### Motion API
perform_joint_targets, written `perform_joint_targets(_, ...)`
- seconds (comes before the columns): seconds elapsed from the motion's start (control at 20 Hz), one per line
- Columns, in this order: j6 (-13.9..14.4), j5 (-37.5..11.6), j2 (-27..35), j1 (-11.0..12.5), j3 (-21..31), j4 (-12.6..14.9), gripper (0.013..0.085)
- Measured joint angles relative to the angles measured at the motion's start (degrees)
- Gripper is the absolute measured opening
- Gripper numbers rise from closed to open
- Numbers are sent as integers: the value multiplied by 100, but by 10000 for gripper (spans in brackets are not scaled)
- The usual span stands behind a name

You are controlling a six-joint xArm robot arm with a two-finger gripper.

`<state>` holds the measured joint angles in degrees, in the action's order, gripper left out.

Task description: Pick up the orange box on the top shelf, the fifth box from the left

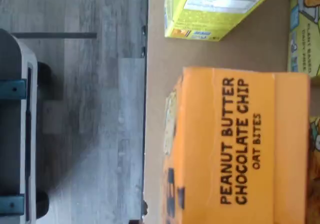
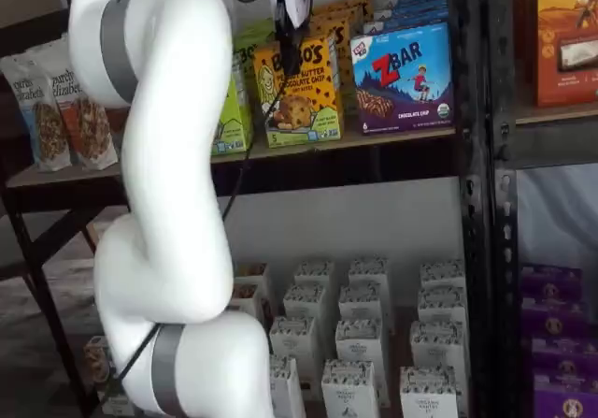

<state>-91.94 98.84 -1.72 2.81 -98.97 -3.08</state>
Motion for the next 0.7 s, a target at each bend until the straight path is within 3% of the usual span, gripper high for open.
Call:
perform_joint_targets(0.05,-1,35,16,-1,-25,13,850)
perform_joint_targets(0.15,-2,206,92,-8,-133,59,770)
perform_joint_targets(0.2,-2,233,100,-8,-144,60,770)
perform_joint_targets(0.4,-4,237,85,4,-110,6,650)
perform_joint_targets(0.7,-3,210,65,15,-95,-46,650)
